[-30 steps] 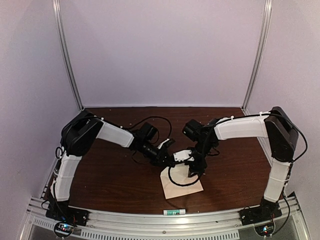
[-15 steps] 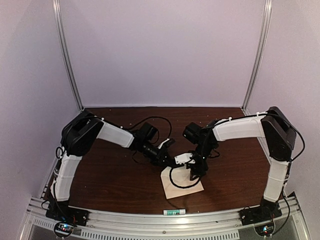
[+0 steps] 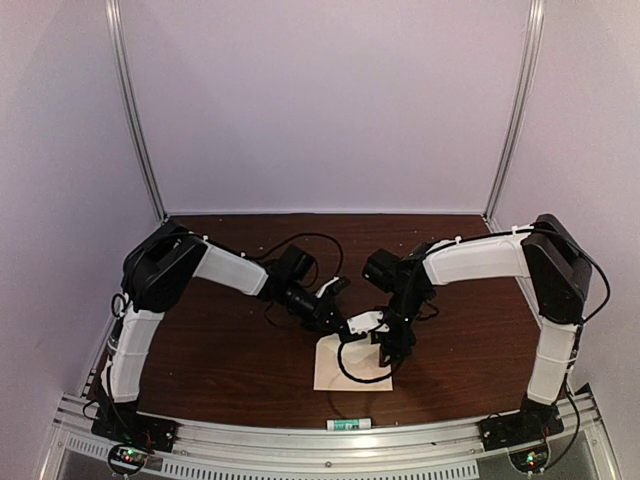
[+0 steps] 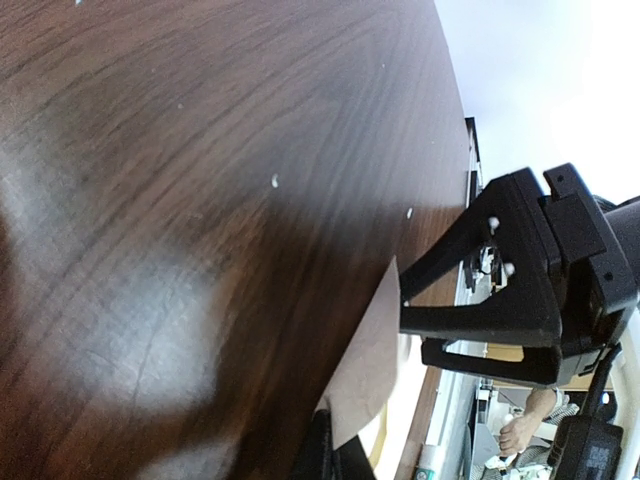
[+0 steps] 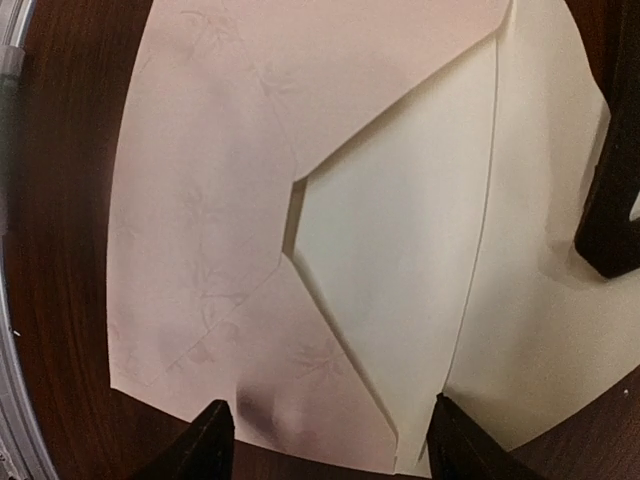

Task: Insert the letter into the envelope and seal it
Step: Adjust the 1/2-folded letter in the envelope.

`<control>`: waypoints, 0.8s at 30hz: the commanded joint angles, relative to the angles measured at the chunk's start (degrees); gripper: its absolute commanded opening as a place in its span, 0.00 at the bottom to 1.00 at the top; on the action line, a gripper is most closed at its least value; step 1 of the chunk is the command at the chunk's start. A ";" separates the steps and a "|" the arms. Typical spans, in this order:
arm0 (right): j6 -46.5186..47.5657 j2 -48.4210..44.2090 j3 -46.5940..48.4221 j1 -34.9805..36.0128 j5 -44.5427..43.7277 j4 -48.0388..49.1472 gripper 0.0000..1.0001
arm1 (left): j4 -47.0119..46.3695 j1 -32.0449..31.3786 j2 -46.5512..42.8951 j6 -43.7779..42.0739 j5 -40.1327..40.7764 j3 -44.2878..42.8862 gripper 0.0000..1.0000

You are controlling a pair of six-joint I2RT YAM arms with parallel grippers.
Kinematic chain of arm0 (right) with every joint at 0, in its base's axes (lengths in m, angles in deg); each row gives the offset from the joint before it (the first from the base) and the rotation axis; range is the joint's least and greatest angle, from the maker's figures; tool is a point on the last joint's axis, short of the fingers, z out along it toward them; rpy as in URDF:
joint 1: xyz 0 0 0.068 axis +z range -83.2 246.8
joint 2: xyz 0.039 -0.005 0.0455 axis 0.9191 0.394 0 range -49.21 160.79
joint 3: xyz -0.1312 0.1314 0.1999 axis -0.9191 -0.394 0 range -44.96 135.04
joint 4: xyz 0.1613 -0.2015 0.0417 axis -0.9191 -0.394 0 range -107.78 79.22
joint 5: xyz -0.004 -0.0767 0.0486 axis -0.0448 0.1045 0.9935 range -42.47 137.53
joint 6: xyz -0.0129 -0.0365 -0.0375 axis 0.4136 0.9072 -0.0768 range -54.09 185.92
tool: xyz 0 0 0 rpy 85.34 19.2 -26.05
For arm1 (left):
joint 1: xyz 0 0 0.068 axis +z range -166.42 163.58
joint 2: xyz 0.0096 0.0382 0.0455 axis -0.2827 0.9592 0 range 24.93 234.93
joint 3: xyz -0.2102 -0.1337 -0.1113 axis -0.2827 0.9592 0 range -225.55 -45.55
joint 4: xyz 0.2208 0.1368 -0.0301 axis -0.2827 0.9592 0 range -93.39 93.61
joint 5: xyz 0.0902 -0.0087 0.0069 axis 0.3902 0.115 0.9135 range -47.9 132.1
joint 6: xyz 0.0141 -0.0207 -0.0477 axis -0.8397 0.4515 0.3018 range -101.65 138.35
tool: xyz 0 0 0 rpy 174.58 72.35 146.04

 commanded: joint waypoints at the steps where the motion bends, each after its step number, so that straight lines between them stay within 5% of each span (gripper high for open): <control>1: -0.80 0.58 -1.26 1.52 1.84 -4.33 0.66 | -0.98 0.35 0.92 0.03 3.22 1.58 0.00; 22: -8.42 -2.26 5.72 -4.88 2.73 -2.69 0.70 | -6.16 0.47 -2.63 0.88 1.92 3.62 0.00; 23: -8.42 -3.02 6.90 -6.14 2.67 -2.72 0.72 | -6.56 0.44 -3.06 0.72 1.75 3.68 0.00; 24: -8.42 -3.79 7.98 -7.54 2.58 -2.47 0.91 | -6.70 0.44 -3.25 0.60 1.31 3.62 0.00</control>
